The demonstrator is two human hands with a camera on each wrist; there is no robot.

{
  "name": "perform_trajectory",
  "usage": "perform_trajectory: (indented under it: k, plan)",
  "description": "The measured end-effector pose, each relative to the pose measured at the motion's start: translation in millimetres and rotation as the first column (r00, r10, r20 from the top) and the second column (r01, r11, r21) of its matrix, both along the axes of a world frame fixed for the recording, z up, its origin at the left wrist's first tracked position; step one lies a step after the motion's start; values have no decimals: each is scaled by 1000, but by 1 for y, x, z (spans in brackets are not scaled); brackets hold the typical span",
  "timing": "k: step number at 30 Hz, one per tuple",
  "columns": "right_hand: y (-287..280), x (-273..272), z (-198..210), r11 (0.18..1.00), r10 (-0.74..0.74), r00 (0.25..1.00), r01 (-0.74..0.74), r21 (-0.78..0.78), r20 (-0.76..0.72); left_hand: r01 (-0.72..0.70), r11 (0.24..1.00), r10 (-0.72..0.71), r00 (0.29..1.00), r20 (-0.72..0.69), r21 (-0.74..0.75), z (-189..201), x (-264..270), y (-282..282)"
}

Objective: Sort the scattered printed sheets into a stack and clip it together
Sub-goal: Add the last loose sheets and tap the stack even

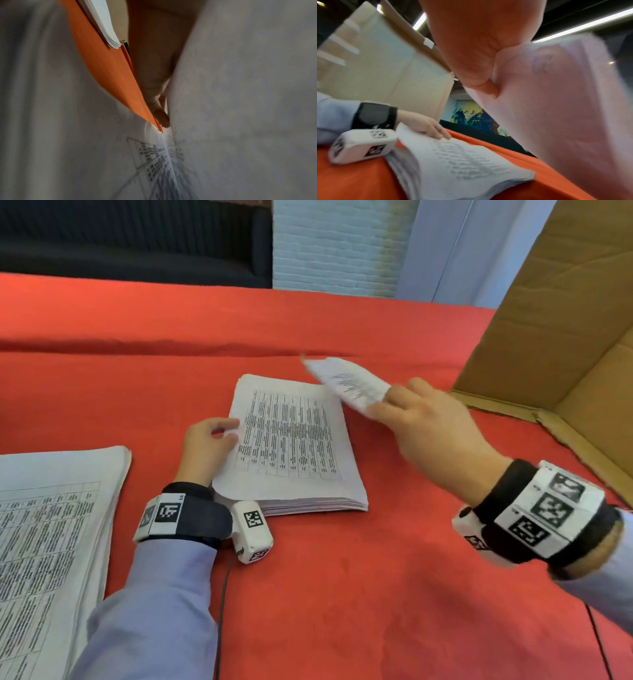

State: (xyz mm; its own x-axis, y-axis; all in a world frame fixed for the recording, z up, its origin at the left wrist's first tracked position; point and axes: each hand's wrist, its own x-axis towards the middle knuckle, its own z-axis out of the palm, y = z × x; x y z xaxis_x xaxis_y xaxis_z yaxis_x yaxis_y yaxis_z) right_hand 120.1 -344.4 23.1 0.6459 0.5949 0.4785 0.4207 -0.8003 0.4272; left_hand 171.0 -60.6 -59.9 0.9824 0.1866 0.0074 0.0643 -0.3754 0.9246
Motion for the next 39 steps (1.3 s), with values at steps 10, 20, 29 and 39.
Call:
perform_trajectory:
  k: [10, 20, 29, 39]
  plan:
    - [44, 16, -52, 947, 228, 624, 35, 318, -747, -3, 993, -19, 983, -185, -120, -2, 6, 8]
    - [34, 92, -88, 294, 413, 358, 818, 495, -837, 221, 972, -233, 916, -326, -73, -10, 4, -7]
    - [33, 78, -99, 101, 675, 360, 819, 564, -644, 72, 995, -84, 974, -210, -66, -18, 8, -1]
    - [32, 72, -100, -40, 709, 419, 827, 560, -567, 152, 970, -192, 959, -208, -192, -23, 8, -14]
